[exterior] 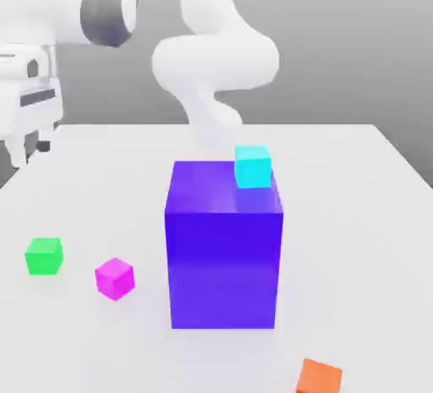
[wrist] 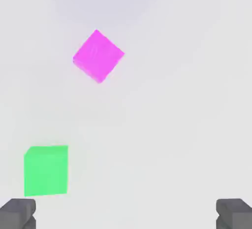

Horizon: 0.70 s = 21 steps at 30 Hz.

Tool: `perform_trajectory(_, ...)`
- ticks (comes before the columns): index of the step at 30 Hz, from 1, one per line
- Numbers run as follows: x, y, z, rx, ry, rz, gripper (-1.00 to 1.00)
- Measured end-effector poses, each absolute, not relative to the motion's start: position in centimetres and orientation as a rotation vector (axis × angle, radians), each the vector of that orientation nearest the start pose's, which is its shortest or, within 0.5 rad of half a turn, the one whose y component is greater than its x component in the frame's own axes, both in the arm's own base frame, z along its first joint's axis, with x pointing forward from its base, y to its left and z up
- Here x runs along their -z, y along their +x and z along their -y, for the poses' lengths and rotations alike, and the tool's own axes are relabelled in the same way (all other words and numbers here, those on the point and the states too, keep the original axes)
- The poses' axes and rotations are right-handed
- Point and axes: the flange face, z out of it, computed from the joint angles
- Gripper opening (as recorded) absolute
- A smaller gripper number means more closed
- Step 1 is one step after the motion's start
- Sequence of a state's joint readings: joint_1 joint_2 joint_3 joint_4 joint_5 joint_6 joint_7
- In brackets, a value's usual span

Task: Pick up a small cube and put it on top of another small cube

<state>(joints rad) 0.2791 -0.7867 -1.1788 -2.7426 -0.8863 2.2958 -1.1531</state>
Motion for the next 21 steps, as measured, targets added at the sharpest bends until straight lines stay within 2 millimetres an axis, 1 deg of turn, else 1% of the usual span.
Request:
perform_trajectory(5,-25.5,27.5,23.4,0.086,-2.528,1.934,0.0)
perform_trajectory(10,-20.0,28.5,18.8,0.012,-2.151,2.298,0.0)
perform_trajectory(12,-17.9,28.7,18.3,0.007,-2.097,2.343,0.0)
perform_trajectory(15,-14.6,28.7,18.1,0.005,-2.081,2.356,0.0)
perform_trajectory(16,-13.5,28.7,18.0,0.004,-2.079,2.357,-1.0)
perform_trajectory(21,-13.5,28.7,18.0,-0.002,-2.079,2.358,-1.0)
